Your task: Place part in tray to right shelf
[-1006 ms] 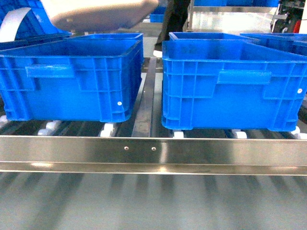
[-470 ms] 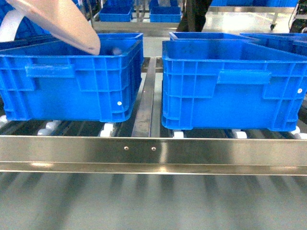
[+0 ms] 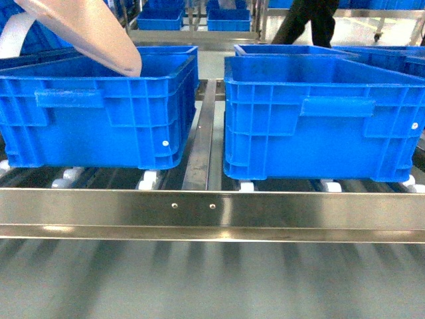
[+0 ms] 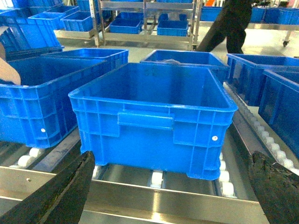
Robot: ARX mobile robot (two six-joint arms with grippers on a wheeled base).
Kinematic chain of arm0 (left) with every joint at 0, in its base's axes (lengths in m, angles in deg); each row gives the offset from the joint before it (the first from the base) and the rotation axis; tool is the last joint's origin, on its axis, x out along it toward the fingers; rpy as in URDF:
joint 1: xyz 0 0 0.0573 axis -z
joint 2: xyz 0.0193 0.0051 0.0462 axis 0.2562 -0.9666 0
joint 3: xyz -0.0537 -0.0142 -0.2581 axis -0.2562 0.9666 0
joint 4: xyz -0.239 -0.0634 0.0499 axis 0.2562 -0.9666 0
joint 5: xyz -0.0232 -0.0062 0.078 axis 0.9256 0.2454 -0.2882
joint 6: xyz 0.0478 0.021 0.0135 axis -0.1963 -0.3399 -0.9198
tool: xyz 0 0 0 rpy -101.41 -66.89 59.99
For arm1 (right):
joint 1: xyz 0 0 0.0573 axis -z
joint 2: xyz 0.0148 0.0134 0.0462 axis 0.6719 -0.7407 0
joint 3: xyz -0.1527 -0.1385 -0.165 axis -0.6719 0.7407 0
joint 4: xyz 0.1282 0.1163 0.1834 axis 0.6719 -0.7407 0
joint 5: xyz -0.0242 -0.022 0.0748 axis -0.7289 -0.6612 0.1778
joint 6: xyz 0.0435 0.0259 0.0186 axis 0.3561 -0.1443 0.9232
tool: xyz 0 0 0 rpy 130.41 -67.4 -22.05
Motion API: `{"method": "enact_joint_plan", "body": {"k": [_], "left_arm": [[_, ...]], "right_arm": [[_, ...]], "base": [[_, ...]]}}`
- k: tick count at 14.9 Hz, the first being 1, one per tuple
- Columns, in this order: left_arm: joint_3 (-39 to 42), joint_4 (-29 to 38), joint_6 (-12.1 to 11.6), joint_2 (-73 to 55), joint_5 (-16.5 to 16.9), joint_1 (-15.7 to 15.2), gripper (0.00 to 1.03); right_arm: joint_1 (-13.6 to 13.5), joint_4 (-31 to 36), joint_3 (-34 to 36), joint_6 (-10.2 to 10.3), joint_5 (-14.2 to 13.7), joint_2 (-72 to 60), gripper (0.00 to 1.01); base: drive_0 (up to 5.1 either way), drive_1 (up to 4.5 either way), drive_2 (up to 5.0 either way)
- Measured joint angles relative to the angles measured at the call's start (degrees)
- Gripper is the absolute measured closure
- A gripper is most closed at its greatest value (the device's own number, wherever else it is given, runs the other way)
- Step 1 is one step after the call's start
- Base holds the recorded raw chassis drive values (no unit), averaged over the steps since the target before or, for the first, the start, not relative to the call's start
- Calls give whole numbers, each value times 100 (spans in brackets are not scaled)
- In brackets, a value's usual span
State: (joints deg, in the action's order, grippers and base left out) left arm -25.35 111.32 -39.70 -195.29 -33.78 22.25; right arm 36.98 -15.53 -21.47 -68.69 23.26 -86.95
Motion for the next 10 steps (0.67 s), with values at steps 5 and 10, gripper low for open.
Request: {"method": "enact_joint_plan", "body": {"k": [5,10], "left_arm": [[3901,660,4787,2717,3121,-1014,91],[5490,1287,5335,3554,3838,-437,91]], "right_arm": [[0,0,0,0,-2,0,3],[0,2,0,0,-2,0,3]], "base": [[0,0,0],[0,0,0]]}}
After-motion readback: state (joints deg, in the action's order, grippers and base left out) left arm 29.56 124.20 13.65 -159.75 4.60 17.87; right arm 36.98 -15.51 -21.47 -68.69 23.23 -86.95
